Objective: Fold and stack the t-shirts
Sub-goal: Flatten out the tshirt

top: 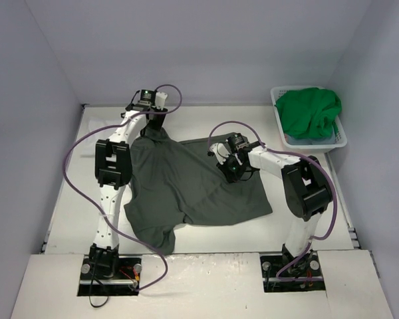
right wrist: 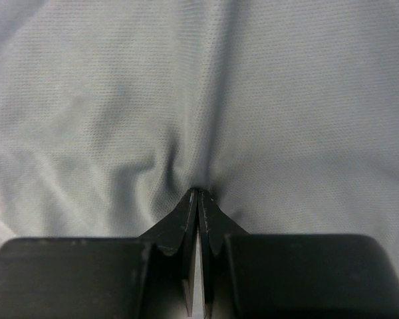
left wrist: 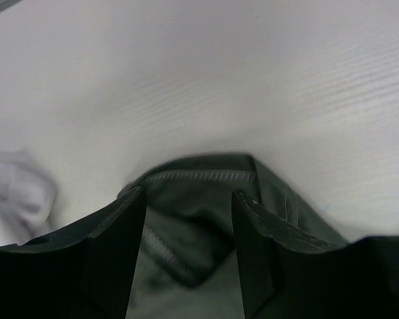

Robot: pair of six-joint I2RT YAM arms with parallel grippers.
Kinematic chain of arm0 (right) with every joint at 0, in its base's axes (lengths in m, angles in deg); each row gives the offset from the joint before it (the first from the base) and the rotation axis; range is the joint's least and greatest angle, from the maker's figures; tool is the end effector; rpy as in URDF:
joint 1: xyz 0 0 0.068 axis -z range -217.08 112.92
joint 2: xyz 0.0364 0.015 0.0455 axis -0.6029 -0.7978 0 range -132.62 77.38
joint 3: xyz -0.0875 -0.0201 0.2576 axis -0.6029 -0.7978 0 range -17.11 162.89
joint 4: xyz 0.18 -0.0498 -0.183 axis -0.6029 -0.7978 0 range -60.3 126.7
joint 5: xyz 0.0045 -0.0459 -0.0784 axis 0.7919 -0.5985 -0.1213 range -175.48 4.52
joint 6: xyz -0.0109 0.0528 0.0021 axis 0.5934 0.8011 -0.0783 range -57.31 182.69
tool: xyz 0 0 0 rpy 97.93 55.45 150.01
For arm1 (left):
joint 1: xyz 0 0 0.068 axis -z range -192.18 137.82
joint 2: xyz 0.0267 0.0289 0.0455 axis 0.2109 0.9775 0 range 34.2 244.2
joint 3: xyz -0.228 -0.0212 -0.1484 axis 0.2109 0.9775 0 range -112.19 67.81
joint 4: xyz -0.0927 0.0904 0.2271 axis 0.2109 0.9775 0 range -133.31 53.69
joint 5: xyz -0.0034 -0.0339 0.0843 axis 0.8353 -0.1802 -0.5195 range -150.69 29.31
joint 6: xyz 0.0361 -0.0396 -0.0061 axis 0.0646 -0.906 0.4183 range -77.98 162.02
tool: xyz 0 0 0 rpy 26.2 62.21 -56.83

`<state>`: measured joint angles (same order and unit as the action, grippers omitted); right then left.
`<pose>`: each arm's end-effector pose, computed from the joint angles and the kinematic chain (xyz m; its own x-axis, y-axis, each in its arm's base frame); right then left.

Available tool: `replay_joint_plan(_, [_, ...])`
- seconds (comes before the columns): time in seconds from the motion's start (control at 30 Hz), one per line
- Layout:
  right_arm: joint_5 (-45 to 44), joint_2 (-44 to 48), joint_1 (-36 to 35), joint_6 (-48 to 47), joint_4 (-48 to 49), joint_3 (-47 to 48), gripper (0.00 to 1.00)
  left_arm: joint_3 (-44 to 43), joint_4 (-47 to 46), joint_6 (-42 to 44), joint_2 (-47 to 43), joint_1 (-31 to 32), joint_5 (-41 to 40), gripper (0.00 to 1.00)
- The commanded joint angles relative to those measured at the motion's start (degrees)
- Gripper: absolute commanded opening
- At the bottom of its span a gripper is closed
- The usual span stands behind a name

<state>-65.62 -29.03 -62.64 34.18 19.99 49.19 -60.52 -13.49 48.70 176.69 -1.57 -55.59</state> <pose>0.3372 0.1747 0.1648 -0.3896 -0.6840 -0.6167 -0.8644 0.5027 -0.0115 0.5504 -0.1062 0.1965 -0.6492 0.2395 -0.7220 0.3239 0.9458 0.0225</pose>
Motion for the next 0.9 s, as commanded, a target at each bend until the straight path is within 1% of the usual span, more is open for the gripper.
replay_joint_plan(0.0, [-3.9,-0.3,0.1,-0.1,1.3,-0.4,0.0,2.2,-3.7,2.0,-14.4,0.4,-2.8,0.49])
replay_joint_plan(0.1, [-5.6,-0.7,0.3,-0.8,2.3,-1.0,0.0,9.0,-2.9,2.6,-22.2,0.4,-0.5,0.49])
replay_joint_plan(0.13, [-6.6,-0.7,0.5,-1.4,3.0,-1.0,0.0,13.2,-2.5,2.9,-26.3,0.5,0.1,0.49])
replay_joint_plan(0.2, [-7.1,-0.4,1.0,-1.8,3.6,-0.7,0.0,18.0,-1.9,3.0,-30.5,0.5,2.2,0.49])
replay_joint_plan(0.23, [-7.3,-0.3,1.7,-1.9,3.7,0.2,0.0,20.8,-1.7,3.2,-32.7,0.5,3.3,0.49])
replay_joint_plan(0.27, [-7.0,0.1,2.1,-1.8,3.7,0.9,0.0,26.4,-1.7,3.3,-37.0,0.5,4.5,0.49])
replay_joint_plan(0.3, [-6.9,0.2,2.4,-1.7,3.7,1.5,0.0,29.3,-2.0,3.3,-38.9,0.5,6.0,0.49])
replay_joint_plan(0.33, [-6.9,0.3,2.9,-1.7,3.7,3.1,0.0,32.2,-2.1,3.3,-42.8,0.5,6.7,0.49])
replay_joint_plan(0.37, [-6.8,0.0,3.2,-1.4,3.7,4.1,0.0,37.5,-2.3,3.3,-44.6,0.5,7.6,0.49])
replay_joint_plan(0.43, [-6.8,-0.8,3.9,-0.9,3.5,6.2,0.0,42.4,-2.2,3.3,-48.8,0.5,10.6,0.48])
replay_joint_plan(0.47, [-7.2,-1.8,4.2,-0.6,3.4,8.3,0.0,46.6,-2.2,3.3,-50.0,0.5,11.5,0.47])
replay_joint_plan(0.57, [-7.6,-4.5,4.5,-0.3,2.0,12.4,0.02,53.3,-2.3,3.4,-52.6,1.0,13.7,0.46])
replay_joint_plan(0.7, [-7.6,-7.0,4.6,-0.4,1.8,15.7,0.02,59.1,-3.7,5.0,-52.5,2.2,15.7,0.42])
replay_joint_plan(0.83, [-7.0,-11.2,5.3,-0.3,1.8,19.5,0.0,60.1,-4.6,6.2,-48.0,4.2,15.5,0.37])
replay_joint_plan(0.87, [-7.0,-12.8,5.5,-0.3,1.8,20.7,0.0,60.0,-4.5,6.2,-47.1,4.5,15.6,0.34])
